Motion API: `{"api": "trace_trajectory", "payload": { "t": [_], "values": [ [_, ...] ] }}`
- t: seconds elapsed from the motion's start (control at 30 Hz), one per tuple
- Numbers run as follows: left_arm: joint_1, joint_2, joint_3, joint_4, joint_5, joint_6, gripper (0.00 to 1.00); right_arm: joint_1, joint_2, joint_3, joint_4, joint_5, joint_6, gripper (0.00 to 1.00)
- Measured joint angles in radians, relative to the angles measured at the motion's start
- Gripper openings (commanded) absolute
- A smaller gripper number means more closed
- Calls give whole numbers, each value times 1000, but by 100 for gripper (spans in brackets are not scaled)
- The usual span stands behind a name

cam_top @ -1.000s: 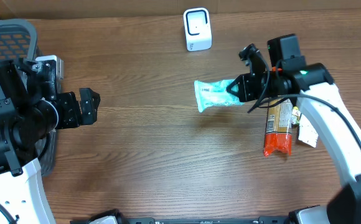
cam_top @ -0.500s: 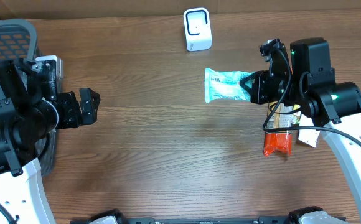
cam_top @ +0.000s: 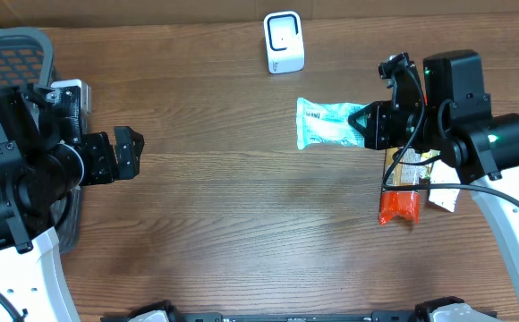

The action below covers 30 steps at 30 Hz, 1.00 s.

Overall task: Scan the item barcode
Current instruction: 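Lift the mint-green pack and carry it toward the scanner, then hold the mint-green pack in front of the white scanner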

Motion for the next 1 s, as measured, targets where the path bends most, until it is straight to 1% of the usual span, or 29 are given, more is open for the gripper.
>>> {"api": "trace_trajectory", "payload": {
  "t": [0.33,0.67,0.83,0.93,1.0],
  "values": [
    [0,0,0,0,0,0,100,0,0,3,-36,40,0,4],
    [0,0,0,0,0,0,99,0,0,3,1,67,-16,4],
    [0,0,0,0,0,0,100,16,14,6,116,201,27,4],
    [0,0,0,0,0,0,99,29,85,55,161,292,53,4],
    [0,0,0,-1,0,0,100,34,160,130,132,324,56,3]
  ]
}}
